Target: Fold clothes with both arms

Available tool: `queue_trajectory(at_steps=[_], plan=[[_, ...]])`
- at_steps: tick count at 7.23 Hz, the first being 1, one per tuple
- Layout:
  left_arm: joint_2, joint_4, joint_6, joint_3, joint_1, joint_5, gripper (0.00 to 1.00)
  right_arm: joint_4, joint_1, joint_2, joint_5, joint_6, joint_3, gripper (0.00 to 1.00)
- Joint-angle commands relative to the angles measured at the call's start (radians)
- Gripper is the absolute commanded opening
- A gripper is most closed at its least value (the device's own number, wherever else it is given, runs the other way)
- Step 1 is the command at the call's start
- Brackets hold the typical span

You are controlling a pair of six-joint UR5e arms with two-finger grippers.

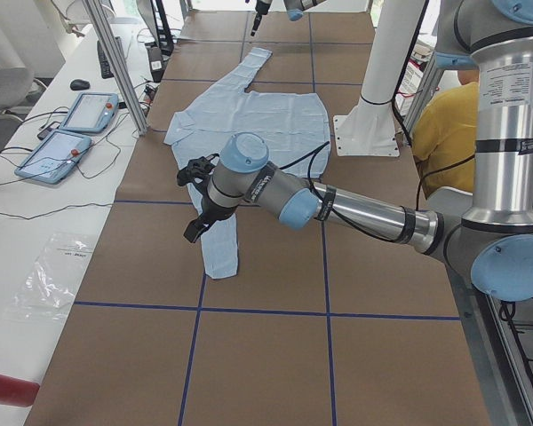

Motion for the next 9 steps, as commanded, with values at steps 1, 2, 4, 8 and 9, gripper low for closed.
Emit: queue_trajectory(at_steps=[1, 2, 4, 8, 9], plan=[[0.000, 0.000, 0.000, 0.001, 0.000, 0.000, 1.00, 0.019, -0.059, -0.004, -0.009, 0.054, -0.033, 0.71], [0.002, 0.000, 0.002, 0.001, 0.000, 0.000, 1.00, 0.019, -0.067, -0.007, -0.009, 0.054, -0.037, 0.71], [0.008, 0.000, 0.005, -0.001, 0.000, 0.000, 1.00, 0.019, -0.100, -0.007, -0.022, 0.051, -0.053, 0.71], [0.011, 0.000, 0.008, 0.006, 0.000, -0.002, 1.00, 0.019, -0.125, -0.004, -0.058, 0.054, -0.071, 0.38], [0.011, 0.000, 0.008, 0.006, 0.000, 0.000, 1.00, 0.019, -0.125, -0.003, -0.062, 0.054, -0.071, 0.29]])
